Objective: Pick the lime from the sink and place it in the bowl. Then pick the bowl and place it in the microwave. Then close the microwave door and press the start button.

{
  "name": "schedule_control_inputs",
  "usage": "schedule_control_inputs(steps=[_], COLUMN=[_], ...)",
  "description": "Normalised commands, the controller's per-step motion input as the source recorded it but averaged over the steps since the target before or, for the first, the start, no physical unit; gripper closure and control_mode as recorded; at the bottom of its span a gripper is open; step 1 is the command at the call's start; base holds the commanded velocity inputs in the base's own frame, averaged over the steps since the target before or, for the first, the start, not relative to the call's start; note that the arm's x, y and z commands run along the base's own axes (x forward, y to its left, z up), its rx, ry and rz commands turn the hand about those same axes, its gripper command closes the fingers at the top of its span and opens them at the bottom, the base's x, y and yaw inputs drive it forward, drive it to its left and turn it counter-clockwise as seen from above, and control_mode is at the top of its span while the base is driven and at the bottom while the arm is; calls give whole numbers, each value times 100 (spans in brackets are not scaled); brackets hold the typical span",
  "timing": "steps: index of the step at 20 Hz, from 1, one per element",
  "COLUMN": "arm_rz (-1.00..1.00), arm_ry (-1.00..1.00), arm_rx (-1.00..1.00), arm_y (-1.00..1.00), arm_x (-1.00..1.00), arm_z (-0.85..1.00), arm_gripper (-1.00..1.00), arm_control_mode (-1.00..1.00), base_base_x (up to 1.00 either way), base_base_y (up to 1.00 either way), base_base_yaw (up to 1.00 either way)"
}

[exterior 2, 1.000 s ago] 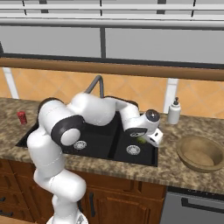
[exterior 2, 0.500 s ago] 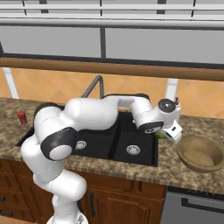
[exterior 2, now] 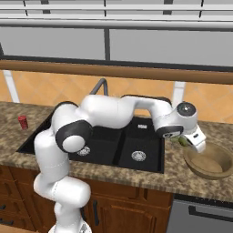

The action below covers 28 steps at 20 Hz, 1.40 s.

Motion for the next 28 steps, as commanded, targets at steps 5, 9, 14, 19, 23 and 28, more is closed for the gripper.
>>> schedule_control_inputs(steps=[5,9,14,19,23,28], arm_rz=[-15,-8,-3,0,0,0], arm_ry=[4,4,3,14,15,6], arm_rx=[9,15,16,4,0,0], arm_y=[-72,-79,-64,-17,0,1], arm_x=[0,0,10,29,34,7], arm_z=[-6,-22,-51,-68,-58,-22], arm_gripper=[100,100,100,100,-100,-100], arm_control_mode=[-100,-100,-100,-100,-100,-100], base_base_x=[0,0,0,0,0,0], base_base_y=[0,0,0,0,0,0], base_base_yaw=[0,0,0,0,0,0])
